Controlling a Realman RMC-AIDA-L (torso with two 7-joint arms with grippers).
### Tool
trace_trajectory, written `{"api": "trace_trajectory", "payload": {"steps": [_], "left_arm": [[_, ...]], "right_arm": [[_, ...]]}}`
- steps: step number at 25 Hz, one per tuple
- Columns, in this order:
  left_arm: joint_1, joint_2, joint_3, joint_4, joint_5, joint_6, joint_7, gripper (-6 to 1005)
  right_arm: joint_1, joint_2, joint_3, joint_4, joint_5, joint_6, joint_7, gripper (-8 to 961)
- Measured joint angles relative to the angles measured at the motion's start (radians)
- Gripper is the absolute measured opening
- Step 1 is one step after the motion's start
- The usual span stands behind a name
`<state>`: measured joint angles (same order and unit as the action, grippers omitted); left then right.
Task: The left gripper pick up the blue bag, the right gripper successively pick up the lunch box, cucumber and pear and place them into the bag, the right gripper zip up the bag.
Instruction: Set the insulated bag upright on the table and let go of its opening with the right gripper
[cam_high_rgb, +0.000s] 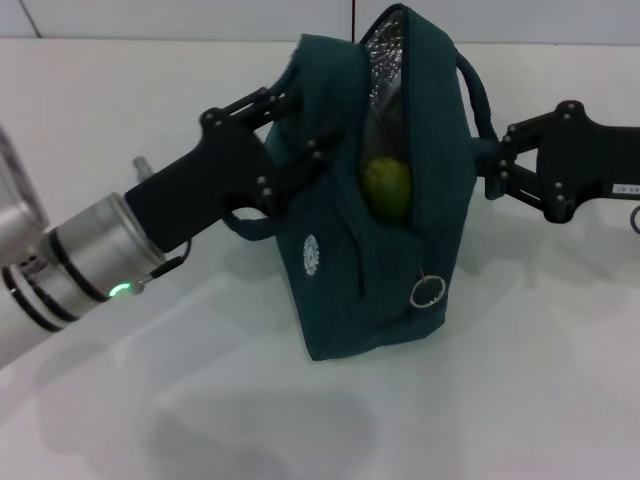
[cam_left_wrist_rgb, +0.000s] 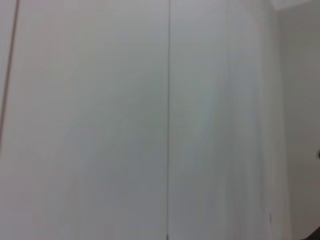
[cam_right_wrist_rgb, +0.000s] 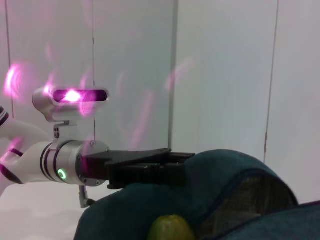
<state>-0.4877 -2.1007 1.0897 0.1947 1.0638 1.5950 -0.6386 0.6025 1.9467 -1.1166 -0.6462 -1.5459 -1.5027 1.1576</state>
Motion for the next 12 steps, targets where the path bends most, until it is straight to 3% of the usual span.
{"api": "trace_trajectory", "payload": {"steps": [8,12], "left_arm": [[-0.036,-0.001,0.009,-0.03,0.004,-0.005,0.031,624],[-0.043,-0.001,0.009,-0.03,0.002,-0.008,0.031,744]], "right_arm": [[-0.022,0.003,0.0,-0.009,-0.001,-0.008,0.008,88],[-0.076,0.013,0.004,-0.078,0.006,-0.01,0.008,261]]}}
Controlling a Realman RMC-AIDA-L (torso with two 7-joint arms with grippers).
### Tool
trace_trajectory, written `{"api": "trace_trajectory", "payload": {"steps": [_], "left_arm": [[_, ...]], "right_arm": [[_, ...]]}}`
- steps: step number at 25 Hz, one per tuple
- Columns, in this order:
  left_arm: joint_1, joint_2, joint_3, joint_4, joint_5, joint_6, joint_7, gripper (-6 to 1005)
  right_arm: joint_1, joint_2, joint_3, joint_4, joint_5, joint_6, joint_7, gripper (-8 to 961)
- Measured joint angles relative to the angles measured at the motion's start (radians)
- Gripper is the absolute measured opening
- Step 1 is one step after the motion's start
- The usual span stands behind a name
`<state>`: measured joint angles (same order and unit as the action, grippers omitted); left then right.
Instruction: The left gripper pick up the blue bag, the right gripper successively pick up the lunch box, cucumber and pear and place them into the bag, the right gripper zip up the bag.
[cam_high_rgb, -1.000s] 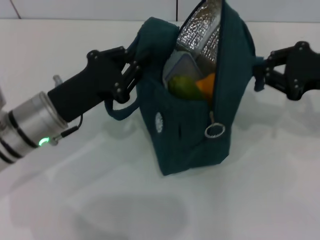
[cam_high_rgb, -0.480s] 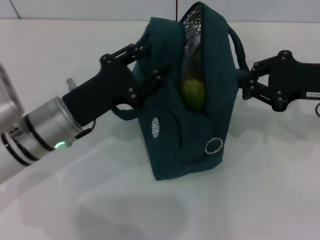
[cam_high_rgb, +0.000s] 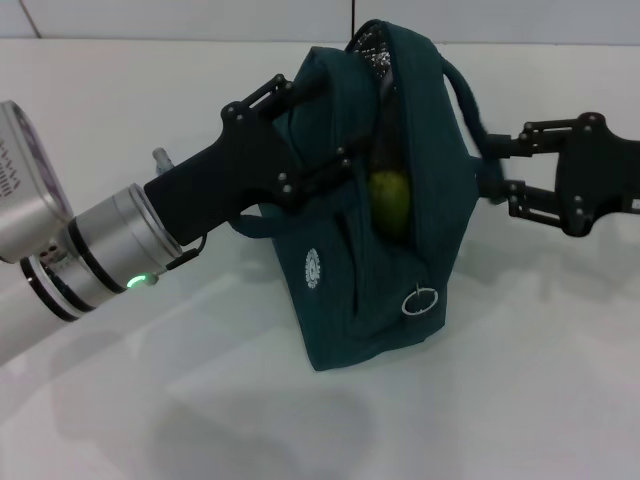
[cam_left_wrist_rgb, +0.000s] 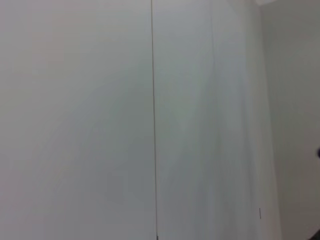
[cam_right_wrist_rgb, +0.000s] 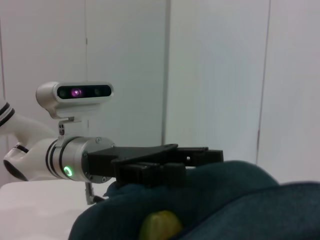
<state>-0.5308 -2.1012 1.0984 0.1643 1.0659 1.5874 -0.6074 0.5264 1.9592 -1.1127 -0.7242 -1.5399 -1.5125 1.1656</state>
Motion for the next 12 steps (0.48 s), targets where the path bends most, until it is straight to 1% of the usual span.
{"api": "trace_trajectory", "payload": {"steps": [1,3,4,5,7,10,12], "left_arm": [[-0.002,0.0,0.0,-0.002,-0.002,-0.002,0.0,774],[-0.003,0.0,0.0,-0.003,-0.003,-0.006,0.0,774],[-0.004,-0.001,0.0,-0.003,-0.004,-0.017,0.0,774],[-0.005,-0.002,0.0,-0.003,-0.005,-0.024,0.0,774],[-0.005,-0.002,0.0,-0.003,-0.005,-0.026,0.0,775],[-0.009,-0.002,0.0,-0.005,-0.005,-0.028,0.0,775],[-0.013,-0.002,0.0,-0.007,-0.005,-0.028,0.0,775]], "right_arm": [[-0.024,0.008,0.004,-0.028,0.0,-0.001,-0.002,304],[-0.052,0.016,0.008,-0.065,0.0,-0.006,-0.005,358],[-0.052,0.016,0.008,-0.065,0.0,-0.006,-0.005,385],[-0.086,0.022,0.026,-0.101,0.004,-0.022,-0.007,412],[-0.101,0.029,0.06,-0.108,0.011,-0.043,-0.008,466],[-0.119,0.041,0.137,-0.107,0.013,-0.121,-0.012,464],[-0.126,0.03,0.153,-0.106,0.002,-0.202,-0.015,463]]}}
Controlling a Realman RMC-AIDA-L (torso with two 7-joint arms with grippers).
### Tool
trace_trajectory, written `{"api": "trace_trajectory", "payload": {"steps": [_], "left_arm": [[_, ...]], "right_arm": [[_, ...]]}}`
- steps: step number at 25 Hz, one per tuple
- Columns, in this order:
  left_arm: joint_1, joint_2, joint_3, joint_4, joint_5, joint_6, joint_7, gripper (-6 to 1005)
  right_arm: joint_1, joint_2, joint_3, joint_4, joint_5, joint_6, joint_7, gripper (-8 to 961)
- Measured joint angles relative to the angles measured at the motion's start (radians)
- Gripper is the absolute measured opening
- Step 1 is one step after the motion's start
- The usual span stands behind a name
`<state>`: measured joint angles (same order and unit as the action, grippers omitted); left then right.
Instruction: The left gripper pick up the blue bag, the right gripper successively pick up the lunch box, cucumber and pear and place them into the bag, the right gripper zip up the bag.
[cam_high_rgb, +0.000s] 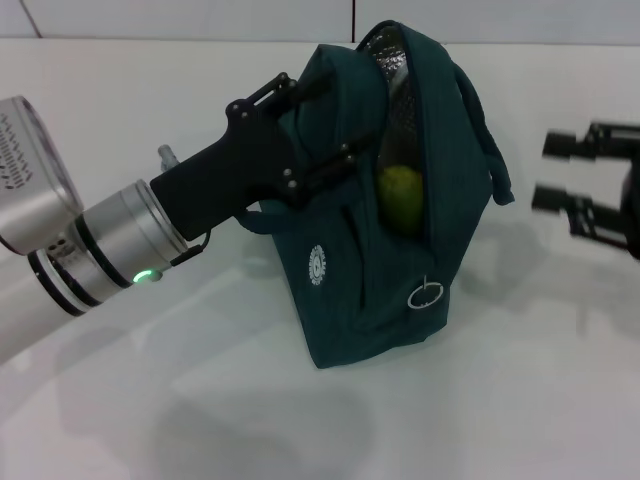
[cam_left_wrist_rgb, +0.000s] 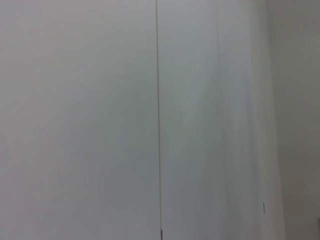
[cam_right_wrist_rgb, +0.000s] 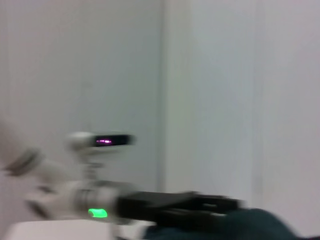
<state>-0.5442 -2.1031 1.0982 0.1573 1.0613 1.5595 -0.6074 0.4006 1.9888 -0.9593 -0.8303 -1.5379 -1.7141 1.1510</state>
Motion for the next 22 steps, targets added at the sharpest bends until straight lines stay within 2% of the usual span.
{"api": "trace_trajectory", "payload": {"steps": [3,5,7,10,12,17,22], "left_arm": [[-0.003,0.0,0.0,-0.002,0.001,0.0,0.0,775],[-0.004,0.0,0.0,-0.002,0.003,0.0,0.0,775],[-0.005,0.0,0.0,-0.002,0.006,0.0,0.0,774],[-0.007,0.0,0.0,-0.002,0.007,0.0,0.0,774],[-0.008,0.0,0.003,-0.002,0.007,0.001,0.0,774],[-0.008,-0.001,0.018,-0.003,0.001,0.001,0.0,774],[-0.004,-0.001,0.018,-0.004,0.001,0.002,0.0,775]], "right_arm": [[0.014,-0.024,-0.005,0.006,-0.067,-0.101,0.003,461],[0.034,-0.027,-0.016,0.013,-0.135,-0.137,0.008,460],[0.053,-0.017,-0.029,0.019,-0.198,-0.144,0.011,459],[0.076,0.014,-0.037,0.021,-0.291,-0.115,0.016,457],[0.086,0.026,-0.053,0.026,-0.317,-0.071,0.018,456],[0.108,0.031,-0.131,0.051,-0.313,0.029,0.018,454],[0.105,0.029,-0.138,0.049,-0.26,0.04,0.013,452]]}}
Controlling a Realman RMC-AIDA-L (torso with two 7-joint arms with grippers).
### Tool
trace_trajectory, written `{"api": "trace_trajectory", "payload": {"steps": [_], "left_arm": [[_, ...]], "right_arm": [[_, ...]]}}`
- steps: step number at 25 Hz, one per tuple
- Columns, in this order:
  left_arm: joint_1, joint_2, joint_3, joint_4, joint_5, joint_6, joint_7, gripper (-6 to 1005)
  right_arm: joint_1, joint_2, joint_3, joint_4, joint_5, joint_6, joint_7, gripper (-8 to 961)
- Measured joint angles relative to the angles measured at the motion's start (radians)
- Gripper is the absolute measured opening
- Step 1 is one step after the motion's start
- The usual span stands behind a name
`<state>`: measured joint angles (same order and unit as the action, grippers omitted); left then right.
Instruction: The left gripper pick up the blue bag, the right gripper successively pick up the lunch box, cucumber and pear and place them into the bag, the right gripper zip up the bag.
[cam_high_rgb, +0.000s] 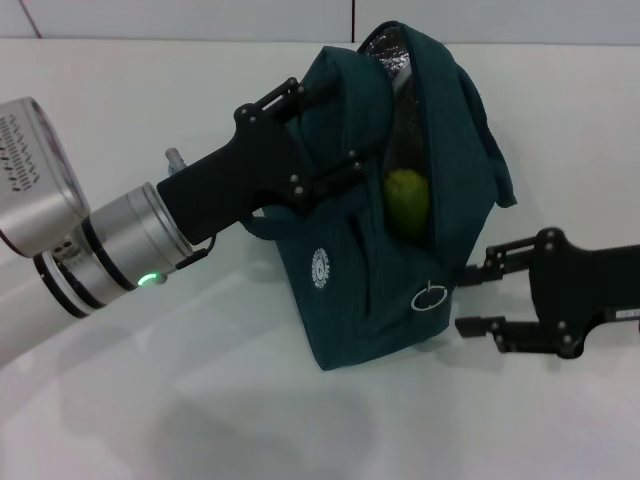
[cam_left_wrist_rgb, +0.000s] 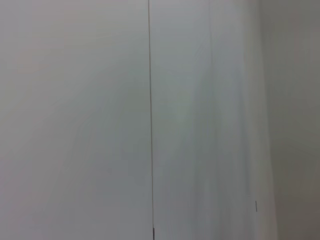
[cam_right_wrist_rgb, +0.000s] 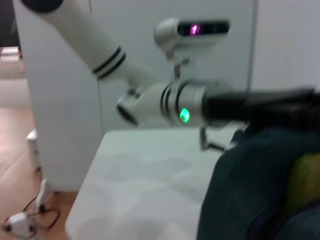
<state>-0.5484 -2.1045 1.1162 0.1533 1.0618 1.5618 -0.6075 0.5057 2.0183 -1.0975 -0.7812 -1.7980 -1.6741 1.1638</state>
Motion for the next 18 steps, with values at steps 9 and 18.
{"api": "trace_trajectory", "payload": {"steps": [9,18], "left_arm": [[-0.003,0.0,-0.001,0.0,0.002,0.0,0.0,774],[-0.004,0.0,-0.001,0.002,0.006,0.008,0.0,774]], "right_arm": [[0.026,-0.002,-0.069,0.047,0.017,0.145,0.0,445],[0.063,0.003,-0.159,0.07,0.019,0.166,-0.001,436]]}}
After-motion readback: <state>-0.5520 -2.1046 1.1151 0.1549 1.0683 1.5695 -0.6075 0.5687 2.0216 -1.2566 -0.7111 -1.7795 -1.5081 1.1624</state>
